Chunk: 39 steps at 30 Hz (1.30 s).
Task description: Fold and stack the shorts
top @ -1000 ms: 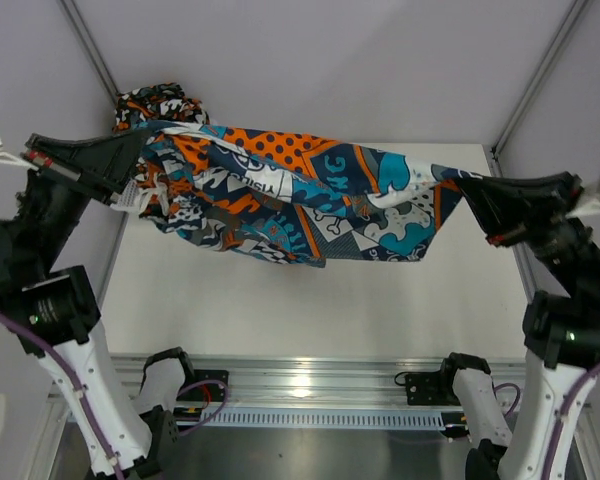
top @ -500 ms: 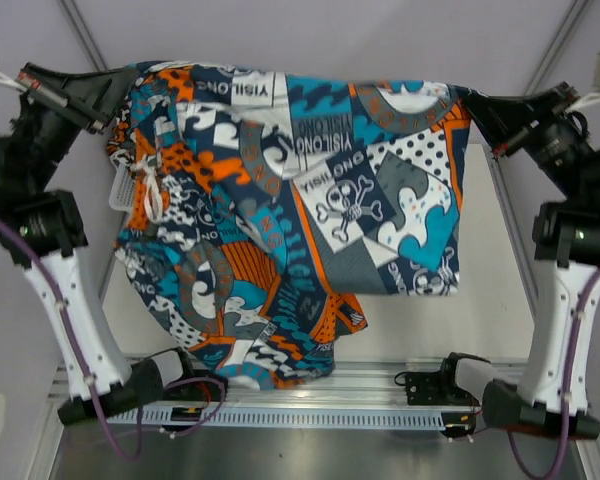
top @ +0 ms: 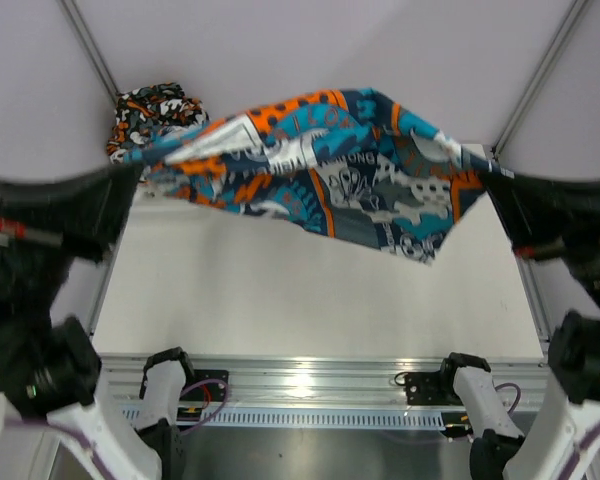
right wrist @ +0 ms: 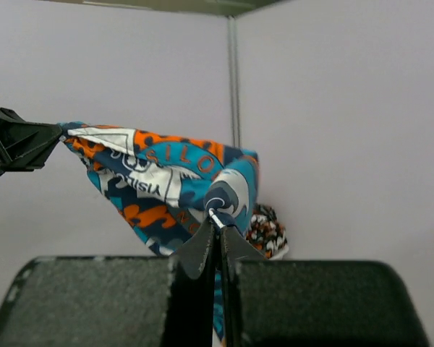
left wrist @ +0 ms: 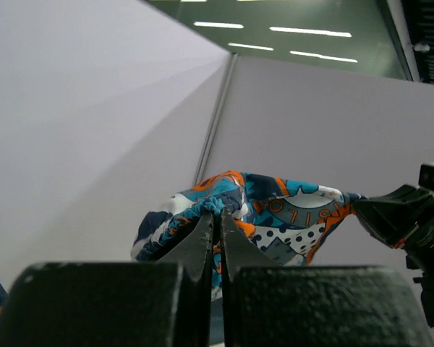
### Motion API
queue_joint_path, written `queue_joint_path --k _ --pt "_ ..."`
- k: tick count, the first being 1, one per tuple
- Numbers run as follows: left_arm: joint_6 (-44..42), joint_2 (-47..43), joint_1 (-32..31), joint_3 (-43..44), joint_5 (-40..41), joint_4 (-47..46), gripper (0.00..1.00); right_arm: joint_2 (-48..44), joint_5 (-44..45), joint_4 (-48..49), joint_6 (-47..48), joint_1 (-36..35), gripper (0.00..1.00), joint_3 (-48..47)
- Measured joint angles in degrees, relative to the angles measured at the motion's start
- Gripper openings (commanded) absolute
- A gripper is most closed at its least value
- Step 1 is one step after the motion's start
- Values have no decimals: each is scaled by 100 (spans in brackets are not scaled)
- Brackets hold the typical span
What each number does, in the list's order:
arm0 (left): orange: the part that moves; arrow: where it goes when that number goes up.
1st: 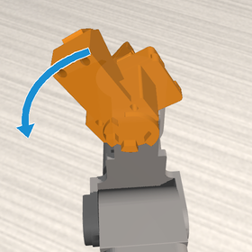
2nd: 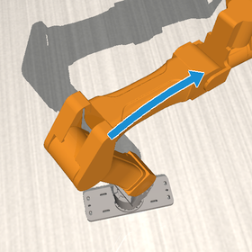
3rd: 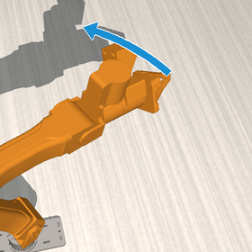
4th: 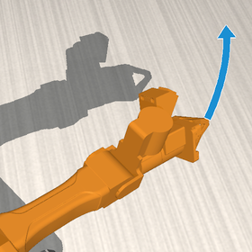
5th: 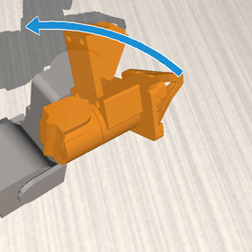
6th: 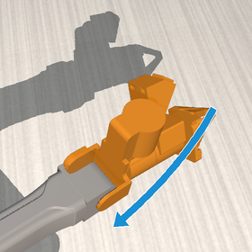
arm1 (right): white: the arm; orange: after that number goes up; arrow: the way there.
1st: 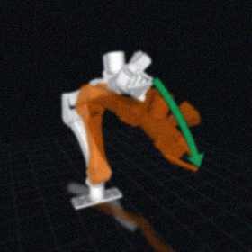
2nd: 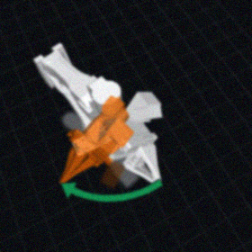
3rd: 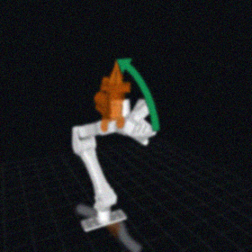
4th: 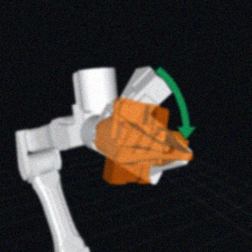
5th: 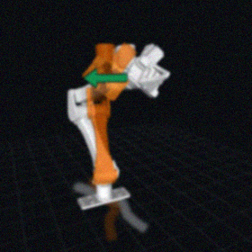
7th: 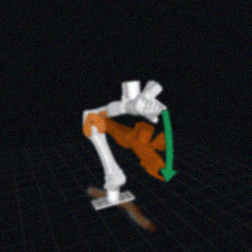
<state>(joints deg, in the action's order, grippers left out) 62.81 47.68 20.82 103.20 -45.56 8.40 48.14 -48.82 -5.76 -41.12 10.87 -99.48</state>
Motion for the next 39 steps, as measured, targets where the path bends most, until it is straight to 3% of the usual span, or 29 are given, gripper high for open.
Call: queue_joint_path --k 4,8,15,18,20,23,30,35,39 --pt "-190 -887 0 11 44 -50 0 -774 -2 -15 79 -28 0 -116" --pt "-319 -1115 0 83 74 -20 0 -1082 76 -330 258 -179 0 -227" --pt "-339 -90 -2 407 90 70 0 -391 793 -1556 964 -990 0 -1257" --pt "-289 461 -2 -188 59 -358 0 44 1526 -1980 1423 -1895 0 -1316" --pt "-269 737 -7 -935 31 -669 0 98 2020 -1978 1598 -2387 0 -813" --pt "-363 1043 -175 -2337 227 -817 0 68 2479 -1884 1631 -2660 0 697" --pt "-957 1150 -1436 -5108 1419 -815 0 -260 2870 -1447 835 -2111 0 4730" --pt "-1233 1700 -2118 -5582 2105 -1543 0 -356 2695 -857 306 -1102 0 6201" --pt "-1386 2736 -2459 -5359 2485 -2118 0 -129 2675 -214 131 -564 0 6537"
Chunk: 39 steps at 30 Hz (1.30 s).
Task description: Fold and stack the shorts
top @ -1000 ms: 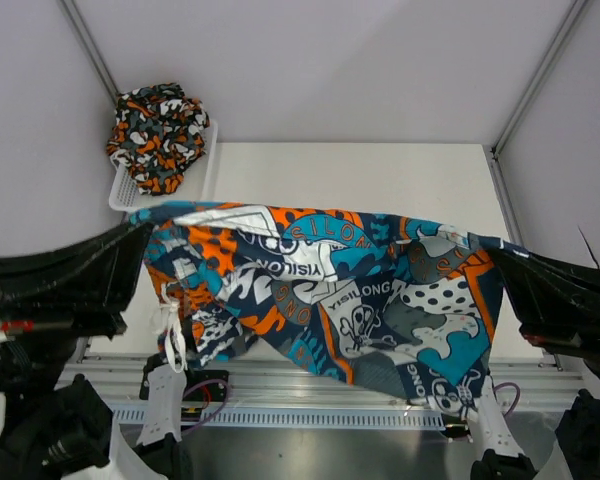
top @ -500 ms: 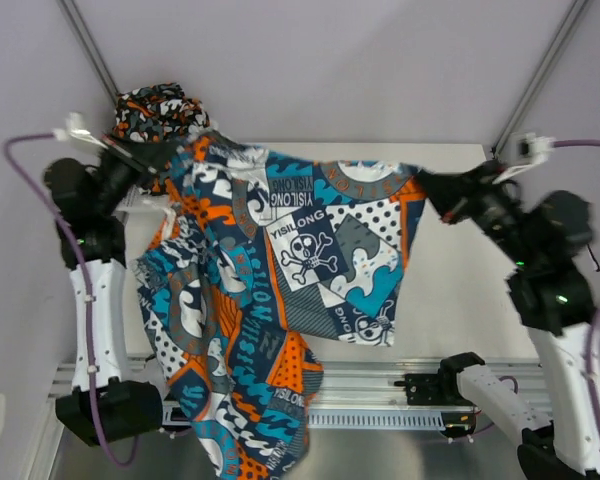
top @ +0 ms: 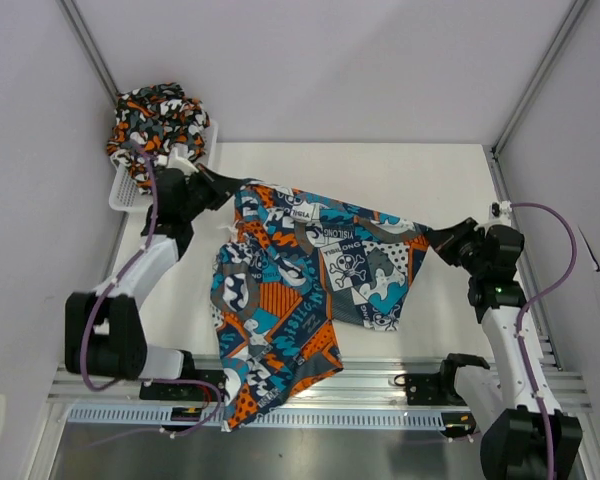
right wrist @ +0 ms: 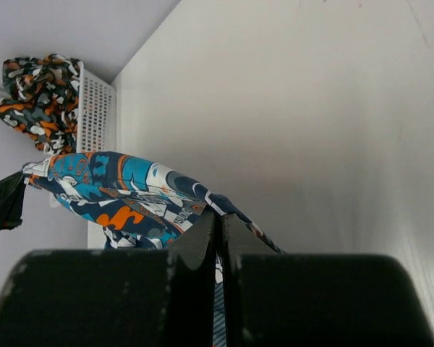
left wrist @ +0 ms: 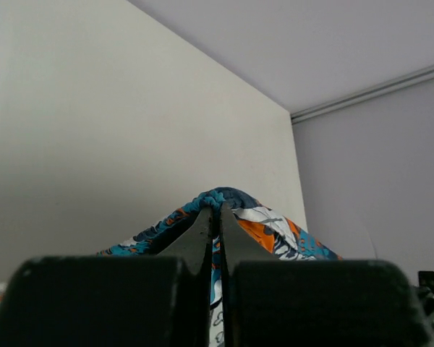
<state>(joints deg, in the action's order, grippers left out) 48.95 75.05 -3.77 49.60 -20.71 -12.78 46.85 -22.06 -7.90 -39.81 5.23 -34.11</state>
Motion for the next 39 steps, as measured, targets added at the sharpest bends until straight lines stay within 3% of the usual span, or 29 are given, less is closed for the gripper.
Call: queue_joint_path --k 5,10,17,19,20,21,22,24,25,30,39 --pt "-116 1318 -299 802 256 -354 0 699 13 876 -74 247 0 162" --pt "-153 2697 -426 2179 245 -623 0 1620 22 1742 -151 358 0 219" --pt "-146 4494 -625 4041 227 -717 2 3495 166 2800 -365 435 0 -216" --pt "-140 5031 -664 4666 236 -647 17 4129 267 2986 -435 461 0 -629" --pt "-138 5278 -678 4959 247 -605 44 4439 332 3062 -476 479 0 -883" --pt "-149 5506 -688 5250 260 -546 66 4710 417 3104 -529 494 8 -1139" --pt "-136 5709 -688 5532 273 -476 99 4955 507 3200 -588 516 52 -1375" --pt "-76 5969 -688 5967 341 -308 99 5324 643 3296 -688 573 88 -1808" --pt "-92 5998 -688 6061 398 -236 99 5434 680 3265 -682 601 99 -1993" --pt "-295 5633 -688 5722 586 -136 99 5587 1117 2286 -433 739 99 -3202" --pt "-1180 3185 -686 4166 1305 1049 99 4343 872 1239 393 474 79 -2940"
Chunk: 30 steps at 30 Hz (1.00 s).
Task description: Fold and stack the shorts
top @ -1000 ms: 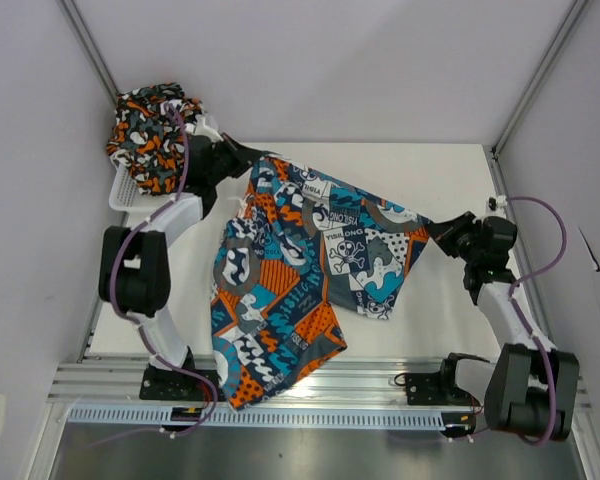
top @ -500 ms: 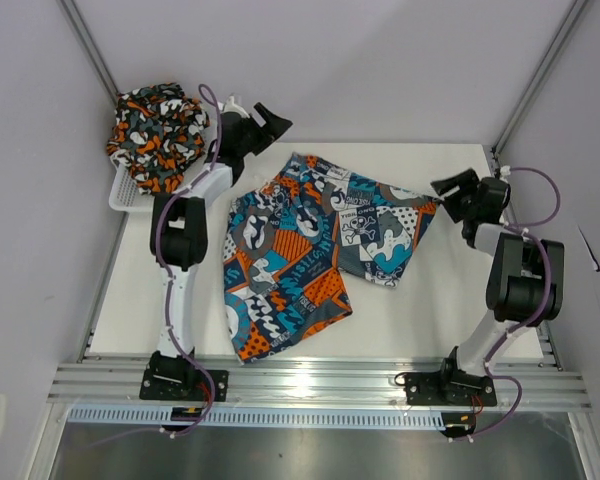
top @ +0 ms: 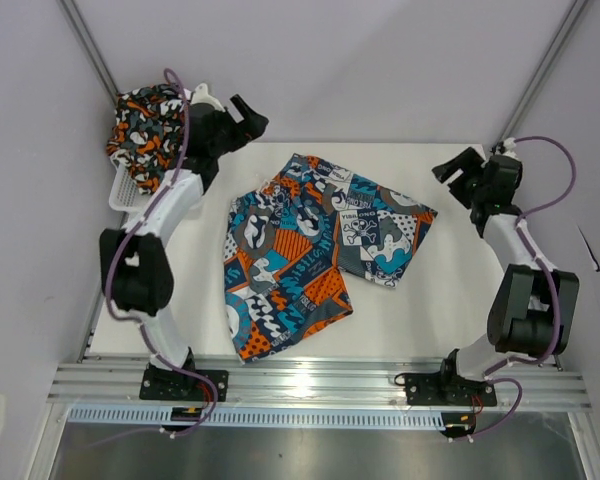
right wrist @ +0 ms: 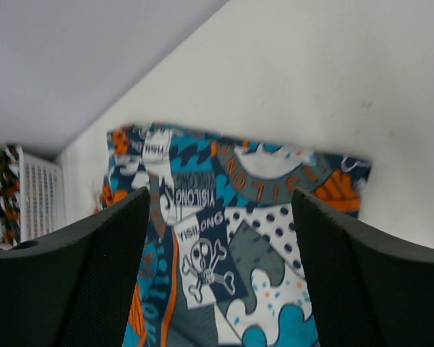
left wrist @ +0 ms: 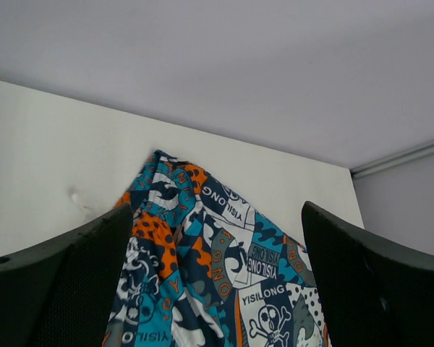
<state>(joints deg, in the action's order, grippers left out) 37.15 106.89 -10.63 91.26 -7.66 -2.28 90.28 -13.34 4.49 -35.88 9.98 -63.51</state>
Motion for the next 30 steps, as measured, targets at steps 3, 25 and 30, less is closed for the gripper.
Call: queue_joint_path --k 3,25,30 --pt "-289 -809 0 -295 474 389 99 -365 -46 -227 286 -505 74 302" --pt "-1132 -109 44 -1047 1095 1521 96 2221 -1108 -1106 627 -2076 37 -741" --pt "-1174 352 70 -721 1091 1768 95 2677 -1209 -1711 610 -1858 31 -1537"
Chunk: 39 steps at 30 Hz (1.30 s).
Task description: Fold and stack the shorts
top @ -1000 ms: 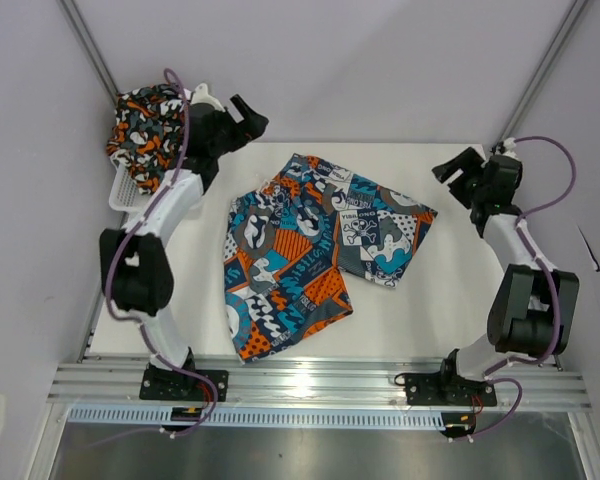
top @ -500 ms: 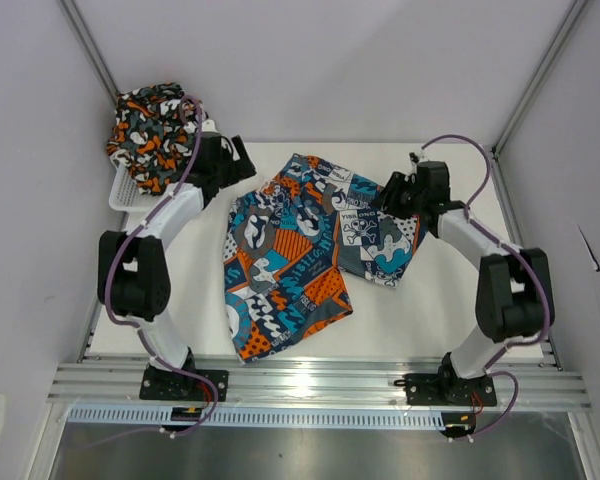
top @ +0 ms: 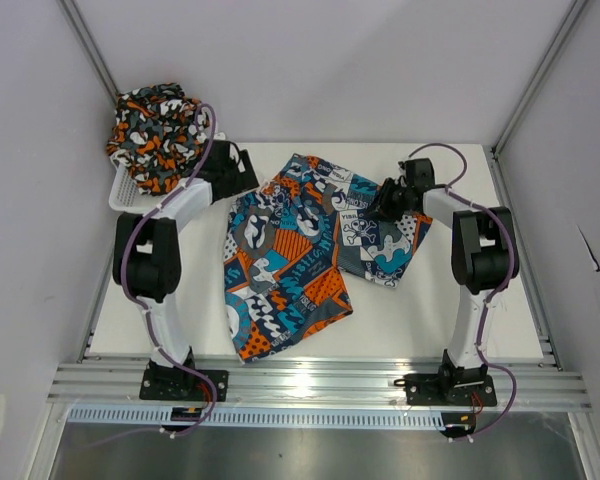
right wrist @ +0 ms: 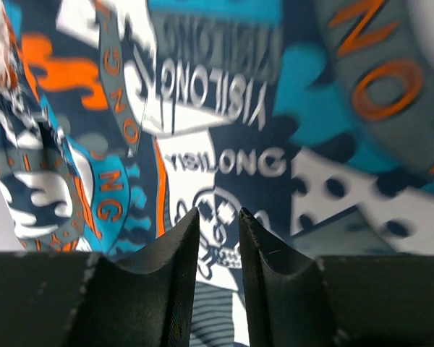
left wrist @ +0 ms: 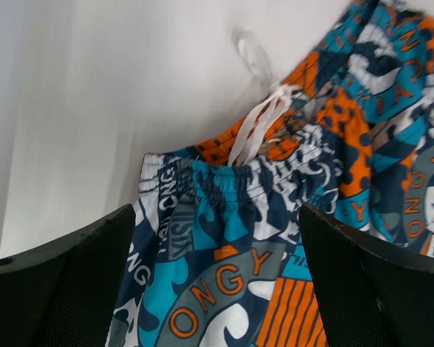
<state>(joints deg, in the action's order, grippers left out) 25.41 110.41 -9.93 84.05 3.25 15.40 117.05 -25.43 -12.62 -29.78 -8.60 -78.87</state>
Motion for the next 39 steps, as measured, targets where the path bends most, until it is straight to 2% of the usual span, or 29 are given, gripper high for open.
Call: queue_joint_path --k 3,8,19,26,39 --pt "0 109 11 0 -2 181 95 129 35 -348 120 162 31 -428" --pt "0 125 11 7 2 273 95 70 428 -901 457 299 34 -592" --pt "0 125 13 31 9 457 96 70 2398 -2009 1132 197 39 -1016" --pt "0 125 22 50 2 492 97 649 3421 -2627 1333 216 39 -1834" --pt "2 125 164 50 -168 487 97 2009 3713 -3598 1443 1185 38 -3884"
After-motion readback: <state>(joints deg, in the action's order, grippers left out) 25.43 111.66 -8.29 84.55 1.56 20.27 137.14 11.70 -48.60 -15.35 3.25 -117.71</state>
